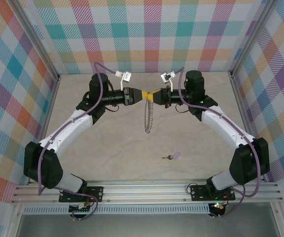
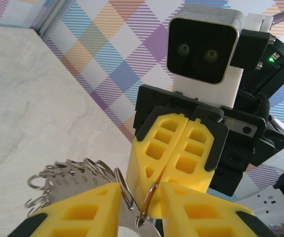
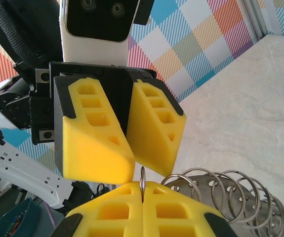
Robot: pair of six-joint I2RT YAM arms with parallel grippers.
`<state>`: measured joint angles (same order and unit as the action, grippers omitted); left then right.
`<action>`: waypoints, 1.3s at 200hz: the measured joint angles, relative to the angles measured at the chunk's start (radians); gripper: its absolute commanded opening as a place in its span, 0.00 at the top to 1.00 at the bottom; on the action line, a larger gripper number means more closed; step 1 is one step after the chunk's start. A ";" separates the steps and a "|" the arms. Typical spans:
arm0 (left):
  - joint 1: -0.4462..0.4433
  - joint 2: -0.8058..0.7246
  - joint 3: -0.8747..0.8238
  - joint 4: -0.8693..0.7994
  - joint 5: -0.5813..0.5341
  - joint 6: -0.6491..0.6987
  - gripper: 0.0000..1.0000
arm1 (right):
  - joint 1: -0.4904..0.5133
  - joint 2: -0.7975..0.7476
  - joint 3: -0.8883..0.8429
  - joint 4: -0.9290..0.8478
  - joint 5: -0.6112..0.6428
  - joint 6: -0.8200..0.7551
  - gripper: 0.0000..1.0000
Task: Put the keys on the keyring
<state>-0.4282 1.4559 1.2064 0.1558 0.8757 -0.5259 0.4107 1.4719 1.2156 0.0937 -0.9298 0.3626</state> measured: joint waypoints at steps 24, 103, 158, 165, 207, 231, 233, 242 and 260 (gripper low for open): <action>0.001 0.000 -0.018 0.040 0.014 -0.022 0.79 | -0.005 0.000 -0.010 0.023 -0.003 0.020 1.00; -0.002 0.000 -0.039 0.084 0.032 -0.045 0.82 | -0.006 0.000 -0.017 0.092 -0.003 0.055 1.00; -0.004 0.000 -0.047 0.124 0.028 -0.071 0.80 | -0.006 -0.001 -0.026 0.102 -0.003 0.069 1.00; -0.007 0.000 -0.047 0.133 0.027 -0.078 0.80 | -0.006 -0.001 -0.027 0.101 -0.003 0.071 1.00; -0.014 0.000 -0.047 0.143 0.021 -0.089 0.88 | -0.006 -0.009 -0.032 0.113 -0.004 0.072 1.00; -0.018 0.000 -0.047 0.148 0.020 -0.087 0.95 | -0.011 -0.013 -0.037 0.116 -0.008 0.076 1.00; -0.019 0.000 -0.047 0.150 0.020 -0.087 0.96 | -0.012 -0.013 -0.037 0.116 -0.009 0.077 1.00; -0.019 0.000 -0.047 0.152 0.019 -0.087 1.00 | -0.014 -0.014 -0.038 0.117 -0.010 0.080 1.00; -0.023 0.000 -0.047 0.155 0.011 -0.082 1.00 | -0.016 -0.016 -0.038 0.121 -0.011 0.084 1.00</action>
<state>-0.4511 1.4563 1.1599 0.3107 0.8864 -0.6079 0.3946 1.4563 1.1778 0.2146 -0.9413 0.4465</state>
